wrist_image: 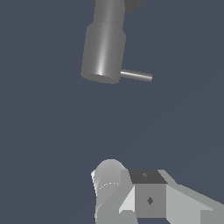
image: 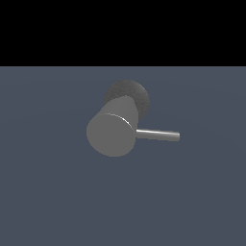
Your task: Turn on the faucet by rotating a designated handle.
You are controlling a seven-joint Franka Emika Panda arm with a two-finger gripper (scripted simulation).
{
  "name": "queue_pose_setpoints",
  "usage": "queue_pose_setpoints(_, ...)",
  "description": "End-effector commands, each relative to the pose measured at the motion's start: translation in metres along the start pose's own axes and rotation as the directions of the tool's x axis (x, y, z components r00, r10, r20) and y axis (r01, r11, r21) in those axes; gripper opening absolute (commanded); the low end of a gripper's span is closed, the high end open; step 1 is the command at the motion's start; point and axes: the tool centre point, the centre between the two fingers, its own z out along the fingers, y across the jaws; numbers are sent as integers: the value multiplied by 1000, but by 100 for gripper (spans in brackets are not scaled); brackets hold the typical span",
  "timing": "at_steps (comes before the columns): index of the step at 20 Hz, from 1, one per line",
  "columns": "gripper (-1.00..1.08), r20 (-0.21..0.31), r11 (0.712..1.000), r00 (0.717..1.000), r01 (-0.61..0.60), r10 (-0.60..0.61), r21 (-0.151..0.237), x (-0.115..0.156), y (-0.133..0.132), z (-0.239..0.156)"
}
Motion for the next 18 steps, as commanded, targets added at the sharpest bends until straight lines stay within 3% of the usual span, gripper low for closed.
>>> queue_pose_setpoints(1,-100,0,1000,1000,0,0,0,0,0,0)
queue_pose_setpoints(10,-100,-7,999,1000,26,-26,-22,8,-10,0)
queue_pose_setpoints(18,-100,-34,999,999,-38,39,6,9,8,-7)
